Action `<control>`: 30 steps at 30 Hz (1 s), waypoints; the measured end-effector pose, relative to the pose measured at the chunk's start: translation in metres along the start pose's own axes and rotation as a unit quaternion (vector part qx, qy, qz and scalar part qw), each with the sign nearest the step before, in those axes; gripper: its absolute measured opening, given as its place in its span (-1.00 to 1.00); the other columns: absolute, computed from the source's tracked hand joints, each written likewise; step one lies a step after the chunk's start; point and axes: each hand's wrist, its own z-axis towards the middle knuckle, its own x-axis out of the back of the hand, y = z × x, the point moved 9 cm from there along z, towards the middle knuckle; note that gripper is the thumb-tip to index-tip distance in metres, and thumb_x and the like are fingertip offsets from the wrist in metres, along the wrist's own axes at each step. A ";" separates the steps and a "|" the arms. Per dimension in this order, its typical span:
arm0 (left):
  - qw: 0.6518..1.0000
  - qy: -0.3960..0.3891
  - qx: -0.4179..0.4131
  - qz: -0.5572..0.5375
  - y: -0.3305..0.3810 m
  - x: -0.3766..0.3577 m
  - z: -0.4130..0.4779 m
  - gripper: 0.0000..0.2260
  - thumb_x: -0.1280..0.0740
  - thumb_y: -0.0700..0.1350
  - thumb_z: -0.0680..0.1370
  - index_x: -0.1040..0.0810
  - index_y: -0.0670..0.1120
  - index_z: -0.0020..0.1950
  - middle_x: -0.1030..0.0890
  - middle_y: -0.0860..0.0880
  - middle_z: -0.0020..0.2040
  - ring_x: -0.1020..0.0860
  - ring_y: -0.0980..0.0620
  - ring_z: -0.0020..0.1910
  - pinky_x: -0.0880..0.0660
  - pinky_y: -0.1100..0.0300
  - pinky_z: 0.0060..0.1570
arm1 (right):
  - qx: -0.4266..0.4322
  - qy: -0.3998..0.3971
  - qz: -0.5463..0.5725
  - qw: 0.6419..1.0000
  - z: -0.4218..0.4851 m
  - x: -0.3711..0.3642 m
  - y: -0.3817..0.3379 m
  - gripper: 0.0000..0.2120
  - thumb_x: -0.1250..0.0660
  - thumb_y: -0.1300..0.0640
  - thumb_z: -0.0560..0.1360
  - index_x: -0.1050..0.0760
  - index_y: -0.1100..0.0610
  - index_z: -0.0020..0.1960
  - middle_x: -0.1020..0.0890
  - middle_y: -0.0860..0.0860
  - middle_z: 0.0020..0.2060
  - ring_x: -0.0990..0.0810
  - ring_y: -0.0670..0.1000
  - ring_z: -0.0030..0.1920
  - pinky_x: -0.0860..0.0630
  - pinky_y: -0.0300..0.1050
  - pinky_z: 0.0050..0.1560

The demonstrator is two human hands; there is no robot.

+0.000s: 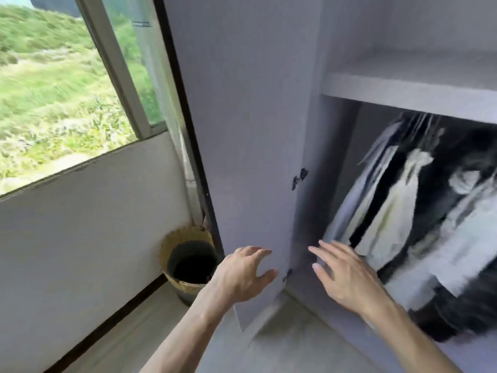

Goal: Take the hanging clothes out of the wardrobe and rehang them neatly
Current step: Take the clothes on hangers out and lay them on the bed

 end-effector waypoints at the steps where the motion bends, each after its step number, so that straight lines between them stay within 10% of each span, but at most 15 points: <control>1: 1.000 0.005 -0.022 0.007 0.012 0.003 0.015 -0.47 -0.15 0.28 0.61 -0.26 0.14 0.55 -0.34 0.09 0.52 -0.30 0.01 0.49 -0.30 0.10 0.43 | -0.019 0.012 0.004 1.000 -0.002 0.012 0.015 -0.53 -0.03 -0.17 0.63 -0.31 -0.15 0.51 -0.32 -0.13 0.51 -0.17 -0.06 0.54 -0.13 -0.11 0.51; 12: 0.988 0.028 -0.148 0.021 0.147 0.058 0.173 -0.53 -0.18 0.19 0.63 -0.29 0.14 0.53 -0.34 0.11 0.51 -0.40 0.03 0.41 -0.35 0.06 0.38 | -0.122 0.178 -0.062 0.974 0.015 0.155 0.146 -0.56 -0.02 -0.13 0.66 -0.32 -0.13 0.51 -0.33 -0.12 0.51 -0.15 -0.05 0.54 -0.06 -0.13 0.52; 19: 0.985 0.045 -0.169 -0.013 0.200 0.072 0.271 -0.51 -0.20 0.17 0.63 -0.27 0.10 0.55 -0.33 0.07 0.51 -0.33 0.02 0.47 -0.38 0.03 0.38 | -0.129 0.396 -0.140 0.899 0.043 0.264 0.190 -0.50 -0.13 -0.03 0.60 -0.31 0.05 0.52 -0.32 0.08 0.52 -0.18 0.13 0.55 -0.22 0.25 0.48; 30: 0.977 0.002 -0.118 -0.180 0.231 0.025 0.377 -0.46 -0.21 0.06 0.66 -0.13 0.05 0.61 -0.27 -0.05 0.53 -0.30 -0.03 0.48 -0.30 0.11 0.44 | -0.176 0.454 -0.289 0.824 0.112 0.296 0.259 -0.47 -0.02 -0.09 0.66 -0.10 -0.03 0.61 -0.23 0.04 0.56 -0.17 0.13 0.55 0.04 0.33 0.49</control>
